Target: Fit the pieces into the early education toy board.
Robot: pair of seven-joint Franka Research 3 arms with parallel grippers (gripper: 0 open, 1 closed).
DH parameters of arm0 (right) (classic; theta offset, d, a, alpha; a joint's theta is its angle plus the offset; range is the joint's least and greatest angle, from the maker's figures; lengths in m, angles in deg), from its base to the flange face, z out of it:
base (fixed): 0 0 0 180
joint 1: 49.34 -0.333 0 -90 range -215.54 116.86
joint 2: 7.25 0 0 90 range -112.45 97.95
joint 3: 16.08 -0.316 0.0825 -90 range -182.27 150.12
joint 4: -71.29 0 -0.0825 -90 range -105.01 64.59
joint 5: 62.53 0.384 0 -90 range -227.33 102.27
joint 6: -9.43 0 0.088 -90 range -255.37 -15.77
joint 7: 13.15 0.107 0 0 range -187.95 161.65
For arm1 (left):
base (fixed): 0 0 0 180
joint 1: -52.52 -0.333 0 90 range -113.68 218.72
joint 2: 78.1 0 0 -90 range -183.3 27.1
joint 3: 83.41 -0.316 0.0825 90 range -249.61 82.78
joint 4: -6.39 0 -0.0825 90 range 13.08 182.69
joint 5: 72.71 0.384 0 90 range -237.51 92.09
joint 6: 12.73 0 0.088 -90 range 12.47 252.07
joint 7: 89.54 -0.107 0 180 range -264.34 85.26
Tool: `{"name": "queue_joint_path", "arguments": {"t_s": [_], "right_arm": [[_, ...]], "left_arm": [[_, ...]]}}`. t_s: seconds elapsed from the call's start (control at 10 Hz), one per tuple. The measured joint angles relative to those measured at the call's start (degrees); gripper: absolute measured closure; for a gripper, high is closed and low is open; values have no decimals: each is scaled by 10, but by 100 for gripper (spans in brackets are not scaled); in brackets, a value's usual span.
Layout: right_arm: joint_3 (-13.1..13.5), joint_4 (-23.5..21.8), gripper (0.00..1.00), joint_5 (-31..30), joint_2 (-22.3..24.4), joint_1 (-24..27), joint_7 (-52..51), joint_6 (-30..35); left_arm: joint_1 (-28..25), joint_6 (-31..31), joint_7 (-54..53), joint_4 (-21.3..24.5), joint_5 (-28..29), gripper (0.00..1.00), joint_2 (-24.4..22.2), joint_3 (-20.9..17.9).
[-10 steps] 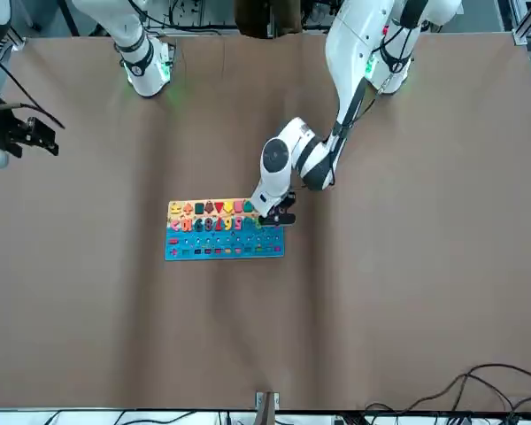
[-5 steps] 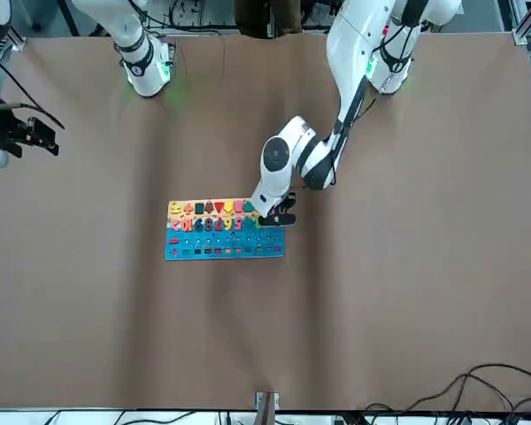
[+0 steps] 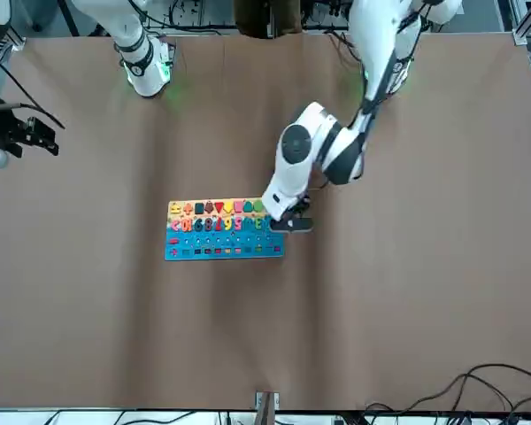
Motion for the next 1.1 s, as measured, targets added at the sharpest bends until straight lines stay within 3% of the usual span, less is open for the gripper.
{"name": "queue_joint_path", "arguments": {"t_s": [0.2,0.6,0.7,0.8,1.1], "right_arm": [[0,1,1,0,0,0,0,3],[1,4,1,0,0,0,0,5],[1,5,1,0,0,0,0,5],[1,6,1,0,0,0,0,6],[2,8,1,0,0,1,0,8]], "left_arm": [[-43,-39,-54,-18,0,40,-31,-1],[-126,-52,-184,-32,0,19,-90,-2],[-144,-53,-203,-33,0,4,-105,-2],[-163,-54,-208,-33,0,0,-120,-3],[-246,-79,-251,-33,0,0,-165,-1]]}}
